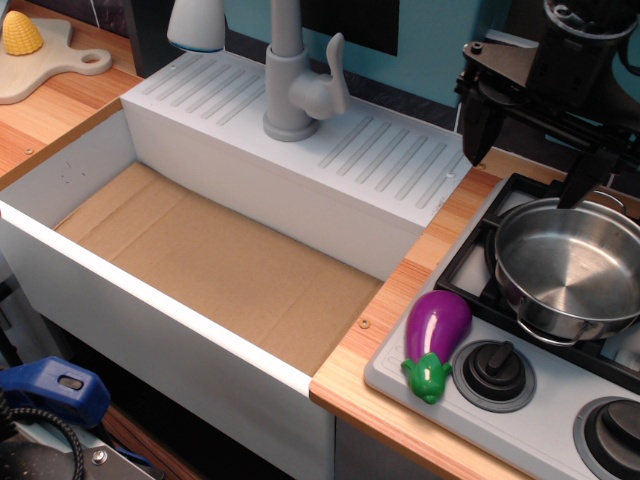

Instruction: Put pot or pan in sink

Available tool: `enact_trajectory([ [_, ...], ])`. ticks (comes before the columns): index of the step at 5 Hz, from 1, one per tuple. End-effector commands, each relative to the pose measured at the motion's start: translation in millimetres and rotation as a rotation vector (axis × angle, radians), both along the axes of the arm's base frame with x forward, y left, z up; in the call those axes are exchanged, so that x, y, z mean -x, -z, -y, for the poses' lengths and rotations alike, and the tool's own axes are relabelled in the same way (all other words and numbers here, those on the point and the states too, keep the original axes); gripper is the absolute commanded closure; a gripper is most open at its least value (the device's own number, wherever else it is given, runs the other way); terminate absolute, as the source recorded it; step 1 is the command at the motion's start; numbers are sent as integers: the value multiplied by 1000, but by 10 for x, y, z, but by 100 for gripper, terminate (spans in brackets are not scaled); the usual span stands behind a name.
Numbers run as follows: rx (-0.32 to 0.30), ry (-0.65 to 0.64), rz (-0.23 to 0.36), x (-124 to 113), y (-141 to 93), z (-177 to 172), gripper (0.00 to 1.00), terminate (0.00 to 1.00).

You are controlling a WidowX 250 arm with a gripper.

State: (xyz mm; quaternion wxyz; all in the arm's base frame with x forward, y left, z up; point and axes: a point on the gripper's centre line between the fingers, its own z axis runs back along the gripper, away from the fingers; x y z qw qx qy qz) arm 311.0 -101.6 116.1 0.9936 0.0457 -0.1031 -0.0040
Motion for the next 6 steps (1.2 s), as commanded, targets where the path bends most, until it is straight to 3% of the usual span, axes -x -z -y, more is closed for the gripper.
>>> enact_trajectory([
  [1, 0, 0, 0, 0, 0, 0, 0, 0],
  [4, 68, -45, 29, -178, 464, -108, 0, 0],
  [5, 73, -40, 38, -135, 559, -123, 0, 0],
  [6, 84, -52, 43, -120, 610, -101, 100, 0],
])
